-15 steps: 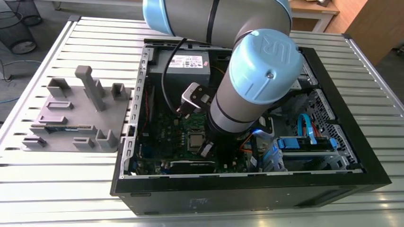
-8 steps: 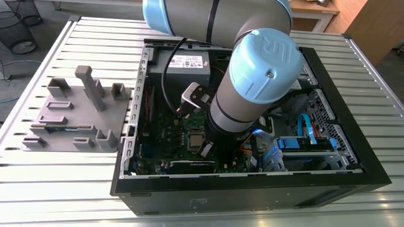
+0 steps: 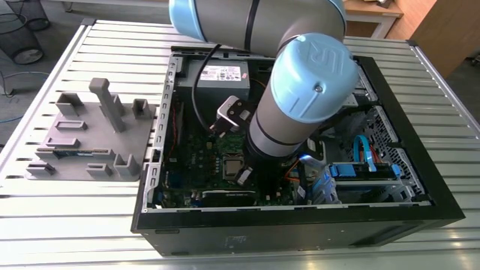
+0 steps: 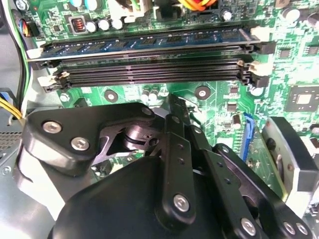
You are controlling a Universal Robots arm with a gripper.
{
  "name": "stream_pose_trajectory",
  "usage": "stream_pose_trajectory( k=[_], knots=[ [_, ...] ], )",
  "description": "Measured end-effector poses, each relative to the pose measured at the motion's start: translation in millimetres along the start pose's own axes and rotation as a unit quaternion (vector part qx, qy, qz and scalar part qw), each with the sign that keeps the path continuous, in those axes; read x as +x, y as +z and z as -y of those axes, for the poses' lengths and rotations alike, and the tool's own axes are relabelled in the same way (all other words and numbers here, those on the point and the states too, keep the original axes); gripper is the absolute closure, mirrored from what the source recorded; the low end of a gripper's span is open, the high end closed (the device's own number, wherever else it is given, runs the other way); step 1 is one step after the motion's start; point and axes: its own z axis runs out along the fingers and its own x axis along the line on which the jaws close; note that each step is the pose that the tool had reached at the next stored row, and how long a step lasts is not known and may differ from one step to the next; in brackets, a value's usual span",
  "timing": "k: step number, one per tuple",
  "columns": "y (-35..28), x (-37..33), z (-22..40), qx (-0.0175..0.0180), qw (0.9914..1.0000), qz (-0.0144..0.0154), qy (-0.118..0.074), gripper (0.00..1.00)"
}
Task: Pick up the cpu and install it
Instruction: 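Install the first cpu locking lever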
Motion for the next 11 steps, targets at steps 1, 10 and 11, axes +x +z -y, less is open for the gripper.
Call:
stream_pose_trajectory(
  k=[1,10,11],
  knots=[
    [0.3,-0.9,-0.8,0.0000,1.00000,0.0001,0.001,0.89],
    [1.2,-2.3,-1.9,0.0011,0.99990,0.0026,0.014,0.89],
    [1.2,-2.3,-2.0,0.0012,0.99989,0.0027,0.015,0.89]
  ],
)
